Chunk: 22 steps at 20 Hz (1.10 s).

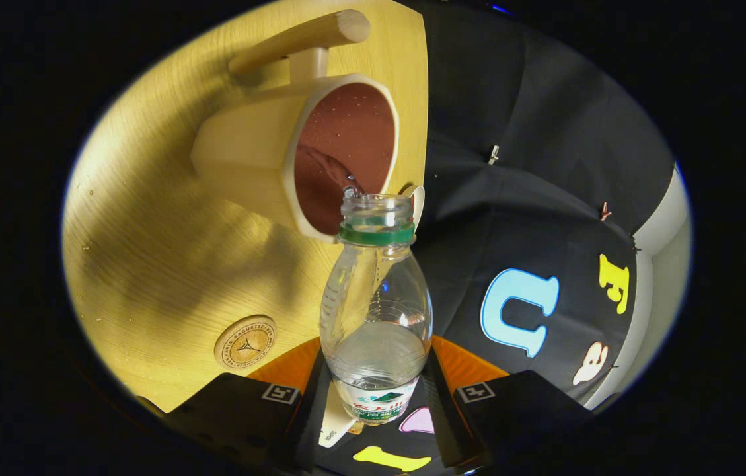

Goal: Take the bottle from table, then pour the juice into the cup, finally place the bottle on the coaster

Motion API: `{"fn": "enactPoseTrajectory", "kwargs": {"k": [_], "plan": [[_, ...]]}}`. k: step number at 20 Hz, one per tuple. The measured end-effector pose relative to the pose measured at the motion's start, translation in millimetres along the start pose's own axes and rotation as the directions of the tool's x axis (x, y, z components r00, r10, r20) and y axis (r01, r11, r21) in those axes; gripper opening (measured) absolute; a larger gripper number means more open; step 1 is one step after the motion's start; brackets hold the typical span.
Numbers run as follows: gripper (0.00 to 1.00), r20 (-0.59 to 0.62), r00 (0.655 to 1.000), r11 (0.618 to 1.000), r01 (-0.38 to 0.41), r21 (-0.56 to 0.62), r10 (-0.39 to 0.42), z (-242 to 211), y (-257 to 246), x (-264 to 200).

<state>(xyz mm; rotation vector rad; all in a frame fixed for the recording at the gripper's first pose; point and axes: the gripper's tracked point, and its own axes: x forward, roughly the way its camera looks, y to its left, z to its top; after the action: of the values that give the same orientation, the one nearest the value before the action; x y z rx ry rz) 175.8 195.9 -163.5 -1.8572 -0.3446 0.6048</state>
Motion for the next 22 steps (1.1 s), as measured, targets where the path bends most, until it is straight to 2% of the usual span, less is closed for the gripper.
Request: {"fn": "enactPoseTrajectory", "kwargs": {"k": [22], "plan": [[0.71, 0.049, 0.998, 0.986, 0.049, -0.158, -0.041, 3, -15, -1]]}}
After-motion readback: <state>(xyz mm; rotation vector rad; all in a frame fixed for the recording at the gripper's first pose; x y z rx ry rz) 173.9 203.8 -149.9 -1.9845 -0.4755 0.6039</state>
